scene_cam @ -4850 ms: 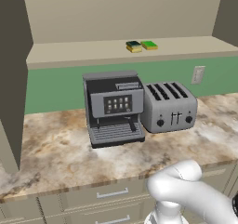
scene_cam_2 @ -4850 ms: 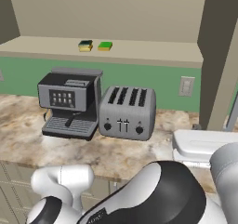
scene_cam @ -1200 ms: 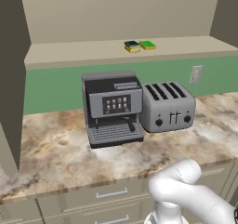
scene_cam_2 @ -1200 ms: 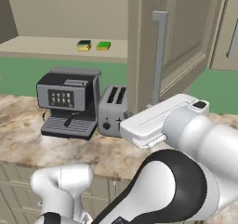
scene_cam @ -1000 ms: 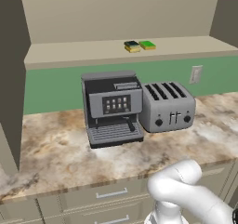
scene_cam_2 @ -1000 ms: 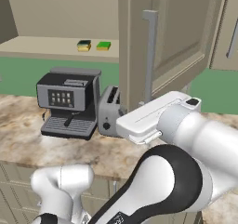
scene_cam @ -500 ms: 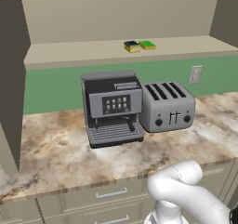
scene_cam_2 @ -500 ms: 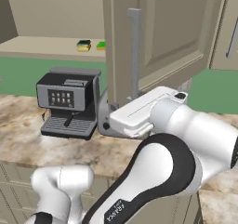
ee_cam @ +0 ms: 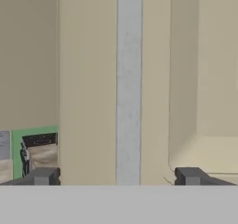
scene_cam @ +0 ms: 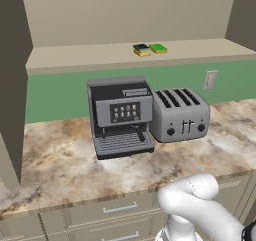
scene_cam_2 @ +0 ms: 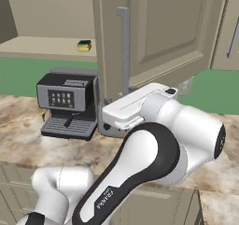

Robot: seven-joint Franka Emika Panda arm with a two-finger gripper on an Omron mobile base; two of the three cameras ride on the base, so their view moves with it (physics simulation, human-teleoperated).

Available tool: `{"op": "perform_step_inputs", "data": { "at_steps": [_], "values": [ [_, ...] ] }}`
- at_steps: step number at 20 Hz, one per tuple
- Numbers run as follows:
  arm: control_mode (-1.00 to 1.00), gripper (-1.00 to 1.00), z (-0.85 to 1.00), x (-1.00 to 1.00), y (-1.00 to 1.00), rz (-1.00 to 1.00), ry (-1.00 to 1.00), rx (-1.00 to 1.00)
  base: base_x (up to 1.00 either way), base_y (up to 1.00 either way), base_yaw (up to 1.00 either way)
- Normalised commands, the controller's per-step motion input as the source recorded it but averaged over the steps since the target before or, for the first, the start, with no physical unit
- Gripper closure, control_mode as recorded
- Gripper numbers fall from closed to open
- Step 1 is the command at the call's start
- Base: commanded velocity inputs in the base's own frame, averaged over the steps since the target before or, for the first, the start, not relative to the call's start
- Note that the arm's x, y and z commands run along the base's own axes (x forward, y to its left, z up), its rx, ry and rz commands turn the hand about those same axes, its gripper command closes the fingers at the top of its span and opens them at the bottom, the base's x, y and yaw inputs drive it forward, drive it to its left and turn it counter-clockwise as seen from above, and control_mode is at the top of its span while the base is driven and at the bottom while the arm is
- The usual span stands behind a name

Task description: Pick up the sponge and sponge from the sink, and place them back in the cabinet, and close the cabinet doors.

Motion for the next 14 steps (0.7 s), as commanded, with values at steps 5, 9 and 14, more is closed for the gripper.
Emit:
{"op": "perform_step_inputs", "data": {
  "at_steps": [5,9,14],
  "values": [
    [-1.0,-1.0,0.0,0.31,0.1,0.0,0.0,0.0,0.0,0.0,0.0],
    [-1.0,-1.0,0.0,0.26,0.11,0.0,0.0,0.0,0.0,0.0,0.0],
    [-1.0,-1.0,0.0,0.15,0.22,-0.01,0.0,0.0,0.0,0.0,0.0]
  ]
}}
